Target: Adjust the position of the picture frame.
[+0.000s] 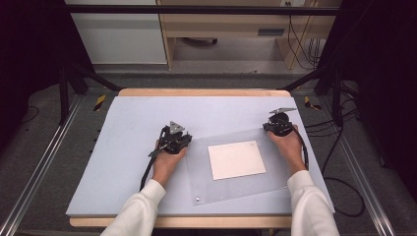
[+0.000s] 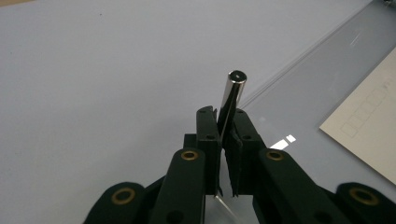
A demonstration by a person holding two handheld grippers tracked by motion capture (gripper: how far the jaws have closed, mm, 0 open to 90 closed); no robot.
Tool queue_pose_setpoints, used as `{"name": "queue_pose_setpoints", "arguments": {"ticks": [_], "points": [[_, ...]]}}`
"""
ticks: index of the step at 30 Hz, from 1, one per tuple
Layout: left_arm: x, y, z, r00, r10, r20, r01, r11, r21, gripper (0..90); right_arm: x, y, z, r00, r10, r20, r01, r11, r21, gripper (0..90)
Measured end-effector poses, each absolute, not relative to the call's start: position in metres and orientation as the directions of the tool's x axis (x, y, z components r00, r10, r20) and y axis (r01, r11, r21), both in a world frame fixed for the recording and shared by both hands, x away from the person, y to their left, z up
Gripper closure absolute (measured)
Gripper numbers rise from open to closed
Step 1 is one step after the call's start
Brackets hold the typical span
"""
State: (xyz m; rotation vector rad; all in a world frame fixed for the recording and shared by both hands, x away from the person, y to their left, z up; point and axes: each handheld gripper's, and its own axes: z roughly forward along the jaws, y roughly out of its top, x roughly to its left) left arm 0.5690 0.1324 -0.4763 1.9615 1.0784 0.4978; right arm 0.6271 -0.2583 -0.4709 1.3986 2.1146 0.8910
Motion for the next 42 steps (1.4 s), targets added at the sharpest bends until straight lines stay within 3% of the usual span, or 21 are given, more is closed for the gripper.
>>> {"name": "queue_pose_setpoints", "arguments": {"ticks": [7,13,31,42], "points": [[0.571,0.134,-0.475,0.559,0.827,-0.061,0.517,-0.290,0.806,83.6,0.628,-0.257,-0.472,-0.385,0.923,-0.016,0.627,0.274,0.729,85.1],[0.572,0.145,-0.469,0.568,0.811,-0.139,0.547,-0.246,0.800,82.0,0.624,-0.252,-0.463,-0.381,0.924,-0.028,0.640,0.285,0.713,85.4],[0.549,0.197,-0.403,0.592,0.802,-0.083,0.503,-0.287,0.815,81.2,0.590,-0.202,-0.387,-0.428,0.901,-0.071,0.625,0.352,0.697,85.3],[0.560,0.224,-0.397,0.645,0.763,-0.052,0.515,-0.383,0.767,81.3,0.565,-0.172,-0.393,-0.402,0.915,-0.042,0.680,0.329,0.656,85.3]]}}
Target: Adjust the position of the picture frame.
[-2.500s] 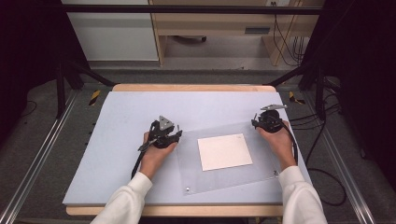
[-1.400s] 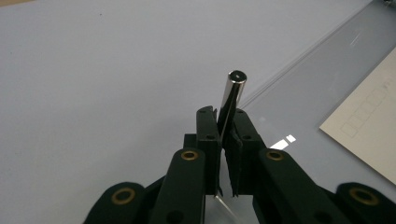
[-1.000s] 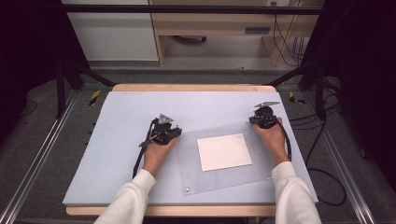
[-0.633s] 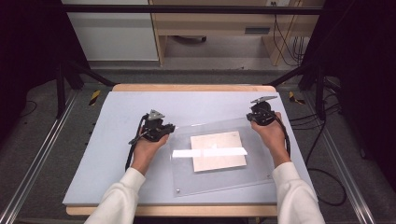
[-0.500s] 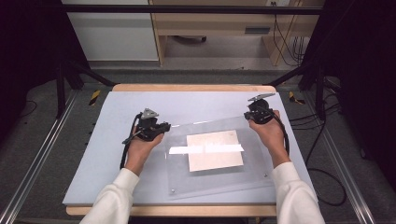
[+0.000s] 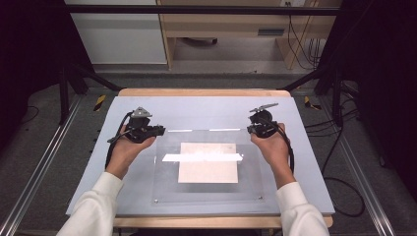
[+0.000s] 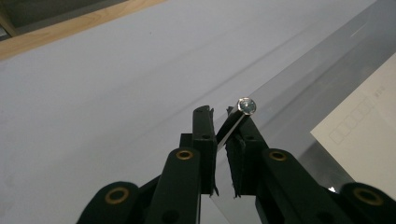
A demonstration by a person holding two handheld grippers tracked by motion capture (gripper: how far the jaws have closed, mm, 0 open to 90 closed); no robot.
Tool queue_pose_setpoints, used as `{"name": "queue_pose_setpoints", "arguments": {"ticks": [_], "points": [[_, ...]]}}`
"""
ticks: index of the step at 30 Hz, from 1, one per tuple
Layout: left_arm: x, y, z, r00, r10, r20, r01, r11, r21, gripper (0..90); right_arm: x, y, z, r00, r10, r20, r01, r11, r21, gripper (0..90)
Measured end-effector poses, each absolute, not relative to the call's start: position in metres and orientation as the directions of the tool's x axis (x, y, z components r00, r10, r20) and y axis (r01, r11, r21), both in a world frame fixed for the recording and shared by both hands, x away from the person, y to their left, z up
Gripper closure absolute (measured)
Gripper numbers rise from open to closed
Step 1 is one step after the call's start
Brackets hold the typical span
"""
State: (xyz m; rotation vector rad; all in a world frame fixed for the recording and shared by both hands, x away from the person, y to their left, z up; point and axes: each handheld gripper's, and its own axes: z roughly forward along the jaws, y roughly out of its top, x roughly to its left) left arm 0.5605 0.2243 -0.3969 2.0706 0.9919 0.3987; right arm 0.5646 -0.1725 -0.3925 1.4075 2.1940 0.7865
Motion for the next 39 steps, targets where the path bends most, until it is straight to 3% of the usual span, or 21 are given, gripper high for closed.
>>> {"name": "queue_pose_setpoints", "arguments": {"ticks": [13,39], "points": [[0.577,0.227,-0.429,0.623,0.777,-0.086,0.561,-0.368,0.741,80.0,0.578,-0.164,-0.426,-0.408,0.912,-0.051,0.709,0.351,0.611,85.4],[0.582,0.209,-0.457,0.581,0.814,-0.029,0.581,-0.390,0.714,84.0,0.582,-0.173,-0.457,-0.403,0.915,-0.022,0.721,0.332,0.608,85.4]]}}
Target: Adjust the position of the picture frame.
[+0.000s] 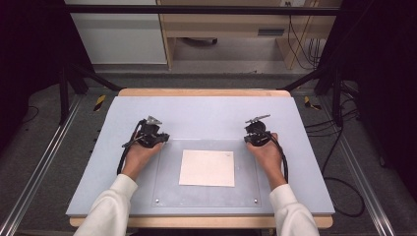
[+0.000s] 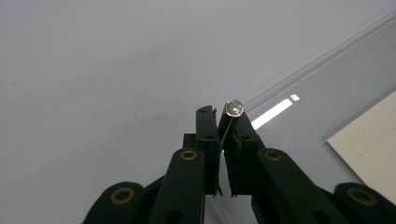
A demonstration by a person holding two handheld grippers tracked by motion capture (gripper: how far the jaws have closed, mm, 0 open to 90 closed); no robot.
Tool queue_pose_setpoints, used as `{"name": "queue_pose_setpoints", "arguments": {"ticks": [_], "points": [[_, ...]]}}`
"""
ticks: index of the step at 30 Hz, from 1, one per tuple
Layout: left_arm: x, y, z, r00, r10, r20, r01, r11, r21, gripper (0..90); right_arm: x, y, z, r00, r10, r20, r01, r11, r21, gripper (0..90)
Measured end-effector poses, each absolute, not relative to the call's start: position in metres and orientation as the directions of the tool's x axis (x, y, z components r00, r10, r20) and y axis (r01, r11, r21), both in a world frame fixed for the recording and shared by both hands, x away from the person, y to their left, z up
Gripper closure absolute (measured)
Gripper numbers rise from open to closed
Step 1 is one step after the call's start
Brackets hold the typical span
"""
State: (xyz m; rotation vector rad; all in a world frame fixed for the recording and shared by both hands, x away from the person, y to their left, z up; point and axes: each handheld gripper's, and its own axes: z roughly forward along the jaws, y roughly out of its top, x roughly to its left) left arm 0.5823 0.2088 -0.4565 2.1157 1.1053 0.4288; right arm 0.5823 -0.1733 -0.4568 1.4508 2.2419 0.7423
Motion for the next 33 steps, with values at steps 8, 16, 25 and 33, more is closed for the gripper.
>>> {"name": "queue_pose_setpoints", "arguments": {"ticks": [8,16,25,33], "points": [[0.579,0.210,-0.456,0.578,0.816,-0.016,0.580,-0.398,0.710,84.1,0.582,-0.172,-0.457,-0.409,0.912,-0.022,0.713,0.334,0.616,85.4],[0.577,0.210,-0.459,0.570,0.822,-0.015,0.575,-0.386,0.721,84.1,0.583,-0.173,-0.460,-0.414,0.910,-0.010,0.710,0.330,0.622,85.3],[0.575,0.210,-0.461,0.563,0.826,-0.004,0.556,-0.375,0.742,83.9,0.579,-0.177,-0.463,-0.408,0.913,-0.009,0.688,0.314,0.655,83.5],[0.568,0.211,-0.459,0.533,0.845,0.047,0.518,-0.369,0.772,69.3,0.568,-0.180,-0.459,-0.427,0.904,-0.036,0.625,0.324,0.710,65.1]]}}
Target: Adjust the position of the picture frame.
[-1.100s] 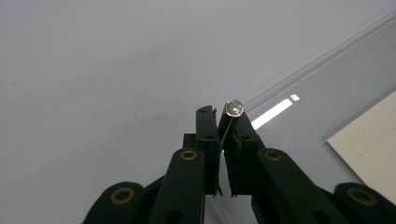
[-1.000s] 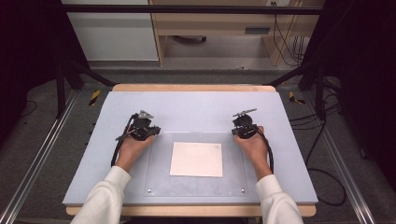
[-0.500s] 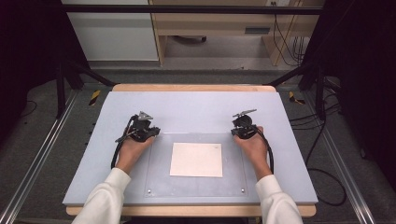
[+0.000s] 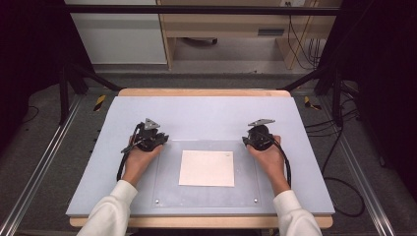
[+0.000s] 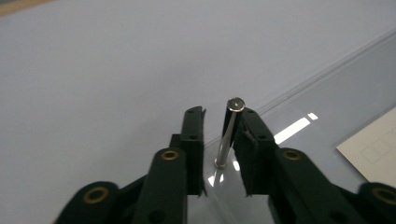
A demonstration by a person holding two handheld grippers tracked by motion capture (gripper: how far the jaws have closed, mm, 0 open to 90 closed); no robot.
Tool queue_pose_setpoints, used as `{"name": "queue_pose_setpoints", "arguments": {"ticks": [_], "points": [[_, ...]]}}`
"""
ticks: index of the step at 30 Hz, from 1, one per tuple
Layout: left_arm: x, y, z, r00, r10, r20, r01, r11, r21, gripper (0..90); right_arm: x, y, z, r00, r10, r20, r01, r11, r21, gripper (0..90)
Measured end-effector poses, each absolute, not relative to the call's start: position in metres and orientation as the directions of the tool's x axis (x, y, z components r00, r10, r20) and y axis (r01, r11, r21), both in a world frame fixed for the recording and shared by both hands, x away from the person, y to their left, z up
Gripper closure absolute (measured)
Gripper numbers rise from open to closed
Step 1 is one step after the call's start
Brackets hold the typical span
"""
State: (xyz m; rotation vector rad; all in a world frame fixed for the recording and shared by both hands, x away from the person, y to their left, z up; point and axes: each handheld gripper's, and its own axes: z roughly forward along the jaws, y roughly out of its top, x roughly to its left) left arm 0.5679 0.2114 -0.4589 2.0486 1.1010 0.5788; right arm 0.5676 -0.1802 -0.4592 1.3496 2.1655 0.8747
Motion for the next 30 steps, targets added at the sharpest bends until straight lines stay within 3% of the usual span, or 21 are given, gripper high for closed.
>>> {"name": "queue_pose_setpoints", "arguments": {"ticks": [4,8,10,12,14,23,30], "points": [[0.563,0.213,-0.456,0.493,0.869,0.035,0.513,-0.323,0.795,51.5,0.563,-0.179,-0.455,-0.410,0.911,-0.041,0.601,0.304,0.739,57.1],[0.558,0.212,-0.455,0.471,0.882,0.030,0.498,-0.294,0.816,38.8,0.559,-0.177,-0.452,-0.403,0.914,-0.050,0.574,0.295,0.764,56.5],[0.556,0.210,-0.455,0.463,0.886,0.025,0.476,-0.272,0.836,36.7,0.557,-0.177,-0.451,-0.408,0.912,-0.045,0.564,0.290,0.773,59.4],[0.554,0.209,-0.454,0.458,0.889,0.019,0.460,-0.255,0.850,38.1,0.556,-0.177,-0.451,-0.407,0.912,-0.055,0.551,0.293,0.782,60.8],[0.552,0.209,-0.453,0.460,0.888,0.022,0.448,-0.253,0.858,51.0,0.556,-0.178,-0.450,-0.403,0.914,-0.057,0.547,0.290,0.785,63.0],[0.551,0.203,-0.452,0.454,0.891,0.014,0.445,-0.241,0.862,75.7,0.556,-0.177,-0.449,-0.396,0.916,-0.066,0.536,0.289,0.793,77.5],[0.551,0.205,-0.452,0.441,0.897,0.007,0.449,-0.228,0.864,84.1,0.555,-0.177,-0.451,-0.401,0.913,-0.076,0.522,0.296,0.800,81.0]]}}
